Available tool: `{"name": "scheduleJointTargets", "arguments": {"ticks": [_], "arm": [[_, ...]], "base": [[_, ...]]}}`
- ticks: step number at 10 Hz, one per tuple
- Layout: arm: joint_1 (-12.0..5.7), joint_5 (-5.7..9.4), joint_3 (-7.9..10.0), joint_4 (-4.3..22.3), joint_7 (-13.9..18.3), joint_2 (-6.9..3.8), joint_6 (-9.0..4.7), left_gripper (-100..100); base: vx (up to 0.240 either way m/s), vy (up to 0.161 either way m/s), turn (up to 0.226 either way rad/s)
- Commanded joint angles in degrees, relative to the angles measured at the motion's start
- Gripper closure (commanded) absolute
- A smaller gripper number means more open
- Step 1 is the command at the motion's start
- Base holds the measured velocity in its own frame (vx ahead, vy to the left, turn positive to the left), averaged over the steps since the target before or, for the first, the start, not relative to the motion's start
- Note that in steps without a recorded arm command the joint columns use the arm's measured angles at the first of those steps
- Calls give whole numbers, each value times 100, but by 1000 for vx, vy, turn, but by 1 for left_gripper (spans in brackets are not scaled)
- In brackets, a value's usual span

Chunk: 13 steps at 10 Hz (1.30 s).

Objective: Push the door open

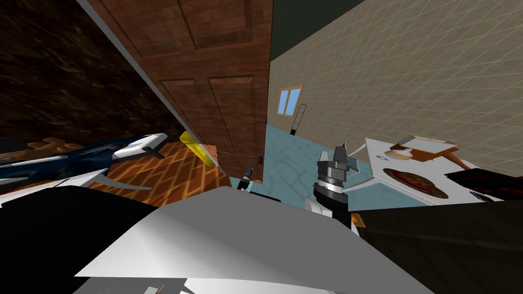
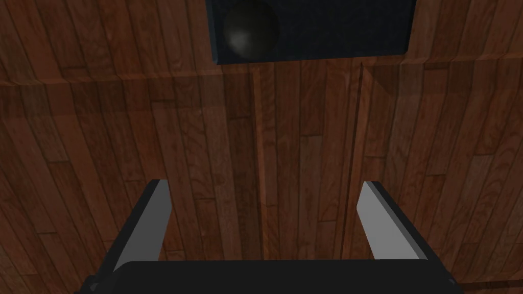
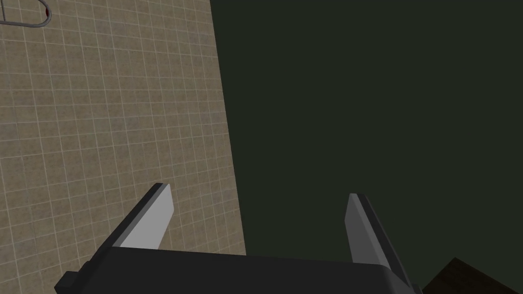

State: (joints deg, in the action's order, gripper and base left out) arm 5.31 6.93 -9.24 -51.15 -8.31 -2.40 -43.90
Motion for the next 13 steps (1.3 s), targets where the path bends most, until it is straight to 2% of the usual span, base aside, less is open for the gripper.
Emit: {"name": "scheduleJointTargets", "arguments": {"ticks": [1,5,8,9,10,11,13], "arm": [[76,129,-244,-83,-140,42,8,-100],[214,422,-777,-234,-408,258,19,-100],[280,564,-1034,-307,-537,465,24,-100],[302,532,-987,-354,-504,416,43,-100],[281,538,-972,-345,-517,272,56,-100],[256,540,-951,-321,-508,190,51,-100],[217,543,-917,-282,-494,117,44,-100]], "base": [[-103,18,150],[-86,13,146],[-66,-11,84],[-27,-14,14],[78,-6,-27],[183,-37,-28],[262,-11,-16]]}}
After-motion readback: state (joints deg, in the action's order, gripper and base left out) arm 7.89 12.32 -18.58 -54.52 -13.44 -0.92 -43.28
